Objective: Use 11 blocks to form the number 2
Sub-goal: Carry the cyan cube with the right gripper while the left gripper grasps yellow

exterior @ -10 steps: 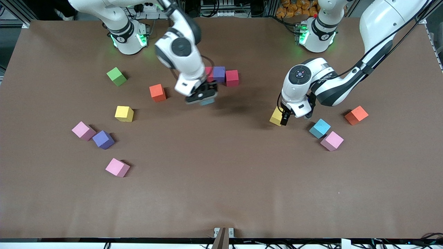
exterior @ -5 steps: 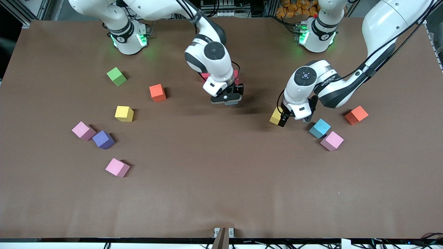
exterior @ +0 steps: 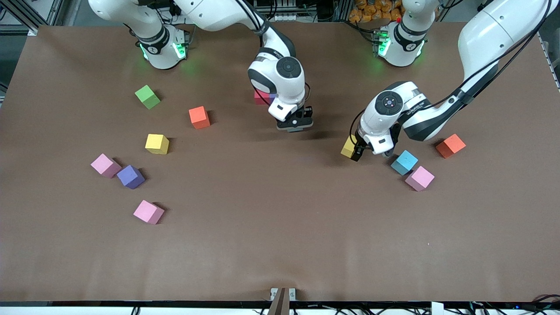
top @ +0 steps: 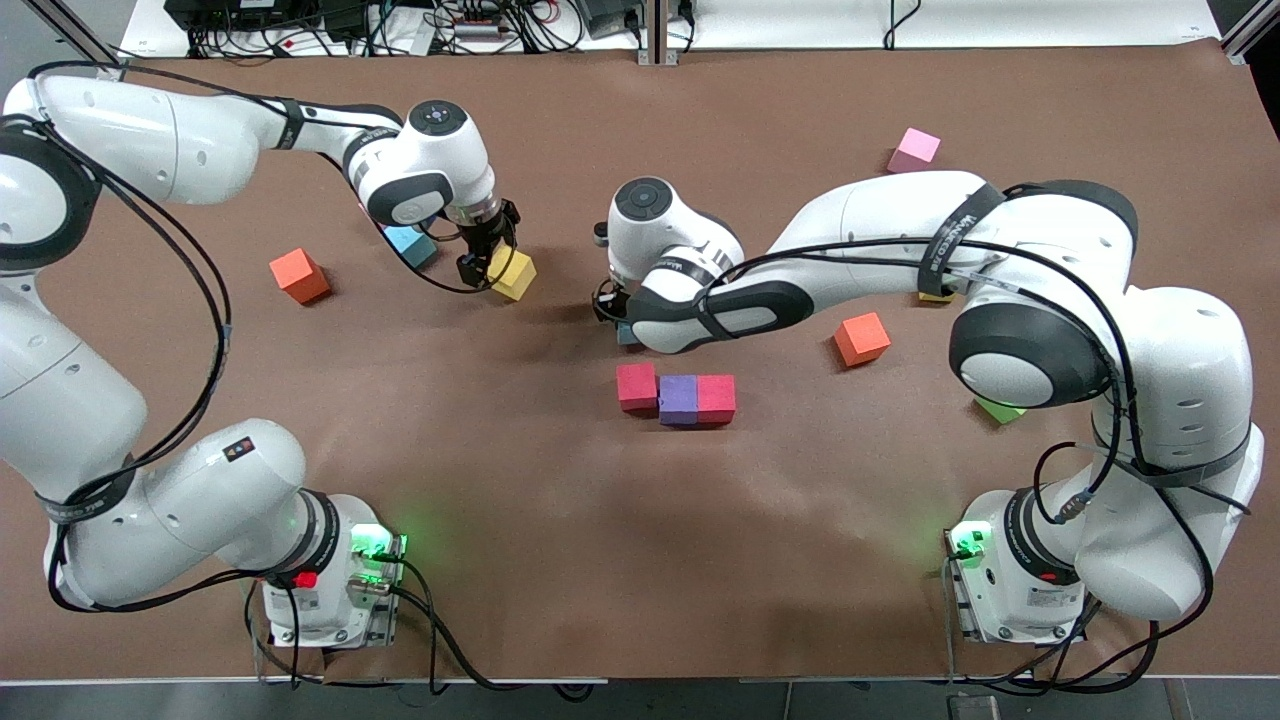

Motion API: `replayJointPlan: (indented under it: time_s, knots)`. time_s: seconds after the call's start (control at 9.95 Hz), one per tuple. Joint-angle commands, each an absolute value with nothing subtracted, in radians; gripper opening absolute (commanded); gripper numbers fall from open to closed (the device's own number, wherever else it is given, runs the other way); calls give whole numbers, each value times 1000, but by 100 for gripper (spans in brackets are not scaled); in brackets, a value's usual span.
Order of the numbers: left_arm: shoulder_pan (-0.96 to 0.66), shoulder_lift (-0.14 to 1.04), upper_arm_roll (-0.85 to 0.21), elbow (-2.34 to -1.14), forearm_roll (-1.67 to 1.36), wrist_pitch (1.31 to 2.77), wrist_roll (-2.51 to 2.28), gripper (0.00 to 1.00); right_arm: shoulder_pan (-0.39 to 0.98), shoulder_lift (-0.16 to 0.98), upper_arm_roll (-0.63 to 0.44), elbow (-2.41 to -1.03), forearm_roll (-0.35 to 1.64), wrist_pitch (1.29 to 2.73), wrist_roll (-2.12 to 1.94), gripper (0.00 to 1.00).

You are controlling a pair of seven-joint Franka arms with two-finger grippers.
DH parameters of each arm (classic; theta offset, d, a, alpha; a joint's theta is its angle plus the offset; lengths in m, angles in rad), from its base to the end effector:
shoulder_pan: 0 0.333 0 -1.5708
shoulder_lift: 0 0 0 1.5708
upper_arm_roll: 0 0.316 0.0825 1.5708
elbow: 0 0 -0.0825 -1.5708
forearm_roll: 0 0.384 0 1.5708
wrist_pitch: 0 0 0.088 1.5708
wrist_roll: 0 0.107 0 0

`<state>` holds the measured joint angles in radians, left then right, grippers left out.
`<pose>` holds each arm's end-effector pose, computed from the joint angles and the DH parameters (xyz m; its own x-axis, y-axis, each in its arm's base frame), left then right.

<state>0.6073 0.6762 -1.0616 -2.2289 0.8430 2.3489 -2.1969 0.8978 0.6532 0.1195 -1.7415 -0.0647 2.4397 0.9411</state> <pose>0.4686 -0.2420 0.2049 0.4004 0.9161 -0.0199 0.9150 -0.4009 -0.0443 0.3597 0.5679 0.2078 0.9952 0.0980 0.0070 0.0983 -0.9935 -0.0577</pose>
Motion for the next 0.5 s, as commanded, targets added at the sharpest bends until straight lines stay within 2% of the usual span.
replayJointPlan:
  time_s: [0.0,0.1,0.2,0.3,0.4]
  knots:
    - [572,683,-1026,-2230,871,2382,-2195,100,940,657,103,-1723,-83,2410,1002,36]
    - [568,683,-1023,-2230,871,2387,-2197,100,956,657,103,-1736,-84,2413,1006,36]
    - [560,683,-1023,-2229,871,2387,-2197,96,960,655,103,-1741,-84,2413,1006,36]
    - [558,683,-1023,-2227,871,2387,-2194,39,959,652,103,-1743,-89,2411,1005,36]
    - [555,683,-1023,-2224,871,2387,-2189,0,960,652,103,-1755,-94,2414,1006,36]
